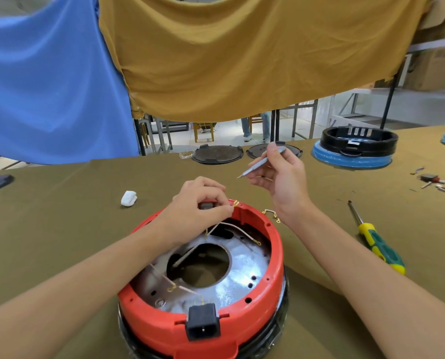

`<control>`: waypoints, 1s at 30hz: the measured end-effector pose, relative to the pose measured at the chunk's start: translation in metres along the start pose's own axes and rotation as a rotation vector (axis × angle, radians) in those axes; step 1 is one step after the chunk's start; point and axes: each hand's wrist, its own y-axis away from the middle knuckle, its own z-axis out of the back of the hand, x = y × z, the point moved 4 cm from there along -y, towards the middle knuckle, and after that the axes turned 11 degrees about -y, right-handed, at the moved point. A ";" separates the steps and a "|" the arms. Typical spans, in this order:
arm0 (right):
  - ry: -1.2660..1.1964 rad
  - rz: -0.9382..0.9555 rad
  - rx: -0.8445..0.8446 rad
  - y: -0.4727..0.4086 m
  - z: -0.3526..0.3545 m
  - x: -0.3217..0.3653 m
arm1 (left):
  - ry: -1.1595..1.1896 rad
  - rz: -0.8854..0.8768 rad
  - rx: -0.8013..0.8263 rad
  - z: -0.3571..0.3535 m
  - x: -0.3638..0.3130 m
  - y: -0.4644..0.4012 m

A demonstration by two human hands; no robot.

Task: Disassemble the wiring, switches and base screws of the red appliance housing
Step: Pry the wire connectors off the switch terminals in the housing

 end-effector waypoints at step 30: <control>0.119 -0.360 0.411 0.008 -0.024 -0.010 | 0.508 0.000 -0.020 0.003 -0.011 -0.002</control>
